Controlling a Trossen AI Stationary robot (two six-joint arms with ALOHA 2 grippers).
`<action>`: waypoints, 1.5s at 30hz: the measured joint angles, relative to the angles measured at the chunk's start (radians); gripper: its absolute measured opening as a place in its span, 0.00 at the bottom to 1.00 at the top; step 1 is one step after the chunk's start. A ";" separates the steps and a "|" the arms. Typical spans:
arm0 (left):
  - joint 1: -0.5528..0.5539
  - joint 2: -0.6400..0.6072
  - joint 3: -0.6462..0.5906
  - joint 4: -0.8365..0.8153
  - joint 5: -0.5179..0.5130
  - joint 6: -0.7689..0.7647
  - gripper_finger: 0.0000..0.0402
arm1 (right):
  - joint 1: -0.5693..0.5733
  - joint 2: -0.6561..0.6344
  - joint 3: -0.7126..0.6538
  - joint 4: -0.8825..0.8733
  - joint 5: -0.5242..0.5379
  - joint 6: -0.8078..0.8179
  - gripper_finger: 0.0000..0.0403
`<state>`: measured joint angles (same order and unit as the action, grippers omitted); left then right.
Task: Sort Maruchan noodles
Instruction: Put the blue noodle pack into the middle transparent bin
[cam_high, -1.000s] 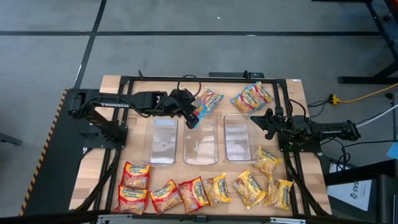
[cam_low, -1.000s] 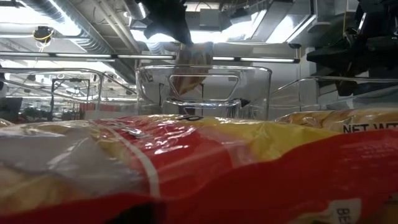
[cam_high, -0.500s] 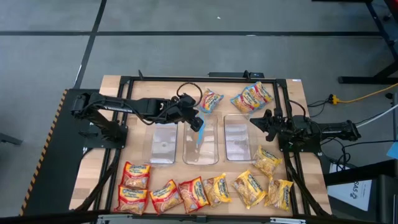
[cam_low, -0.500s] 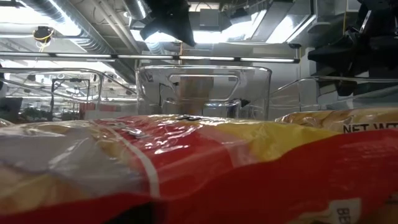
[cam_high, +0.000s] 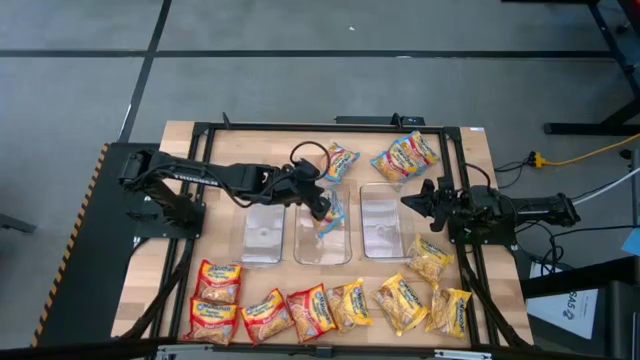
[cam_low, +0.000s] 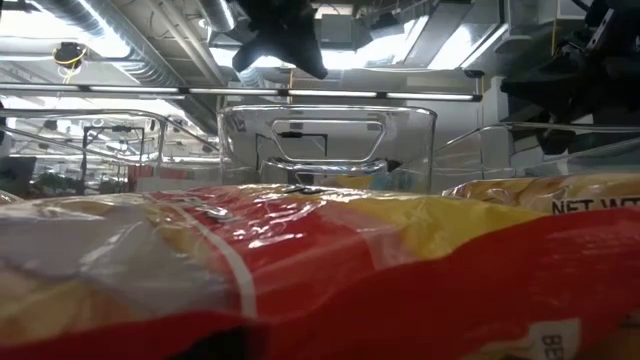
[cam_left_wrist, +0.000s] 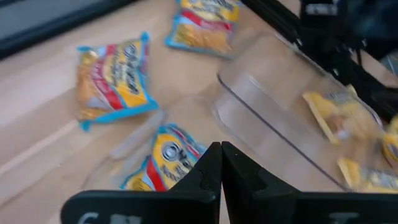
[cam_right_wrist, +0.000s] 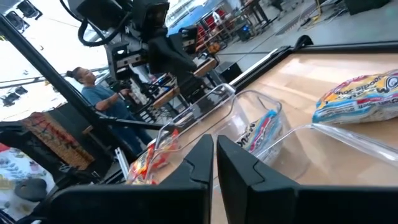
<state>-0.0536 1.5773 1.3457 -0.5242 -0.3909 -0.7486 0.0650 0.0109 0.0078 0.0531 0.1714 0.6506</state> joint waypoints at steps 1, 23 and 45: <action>-0.001 0.000 0.000 -0.001 0.029 0.003 0.00 | 0.000 0.000 0.000 0.000 -0.002 0.000 0.05; 0.013 -0.274 0.000 -0.527 0.061 0.329 0.00 | -0.001 0.444 0.190 0.425 0.024 -0.355 0.05; 0.105 -0.504 0.000 -0.903 0.007 0.447 0.00 | -0.095 1.529 1.170 -0.325 -0.023 -0.281 0.35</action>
<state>0.0513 1.0736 1.3457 -1.4272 -0.3834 -0.3018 -0.0295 1.5402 1.1781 -0.2715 0.1481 0.3698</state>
